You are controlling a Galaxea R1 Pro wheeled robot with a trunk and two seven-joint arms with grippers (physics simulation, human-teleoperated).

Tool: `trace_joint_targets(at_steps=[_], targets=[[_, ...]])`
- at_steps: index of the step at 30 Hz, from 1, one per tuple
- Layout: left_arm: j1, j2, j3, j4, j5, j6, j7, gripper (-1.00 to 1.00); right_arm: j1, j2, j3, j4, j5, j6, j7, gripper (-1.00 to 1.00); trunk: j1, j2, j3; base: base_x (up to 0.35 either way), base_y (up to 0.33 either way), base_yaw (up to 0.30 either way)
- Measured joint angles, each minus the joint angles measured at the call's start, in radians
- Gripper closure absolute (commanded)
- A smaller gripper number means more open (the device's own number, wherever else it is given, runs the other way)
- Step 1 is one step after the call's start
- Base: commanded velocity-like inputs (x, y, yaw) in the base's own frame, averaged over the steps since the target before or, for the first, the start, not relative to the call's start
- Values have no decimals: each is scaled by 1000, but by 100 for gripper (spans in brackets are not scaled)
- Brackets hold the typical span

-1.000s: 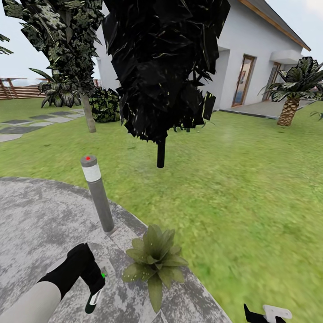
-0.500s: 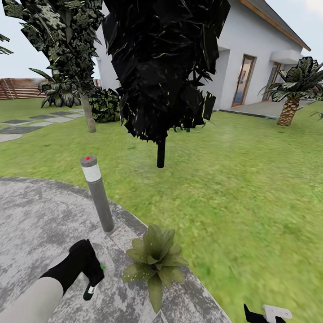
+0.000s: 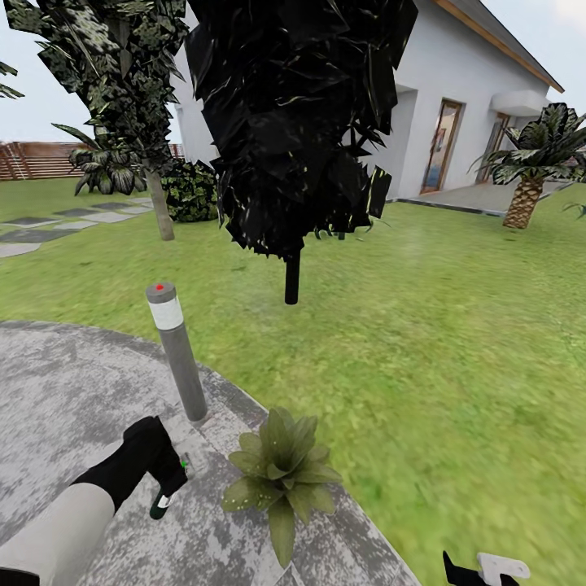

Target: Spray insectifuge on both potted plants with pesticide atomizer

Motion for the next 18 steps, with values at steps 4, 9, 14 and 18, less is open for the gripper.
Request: trace_joint_targets(at_steps=[4,9,14,18], targets=[[2,28,2,10,0,-5,0,100,0,0,-1,0,0,0,0,-100,0,0,0,0,0,-4],[5,32,1,13,2,-7,1,100,0,0,-1,0,0,0,0,-100,0,0,0,0,0,-151],[1,19,1,-1,3,-1,0,100,0,0,-1,0,0,0,0,-100,0,0,0,0,0,-48],[-4,17,4,-3,2,0,1,100,0,1,-1,0,0,0,0,-100,0,0,0,0,0,-2]])
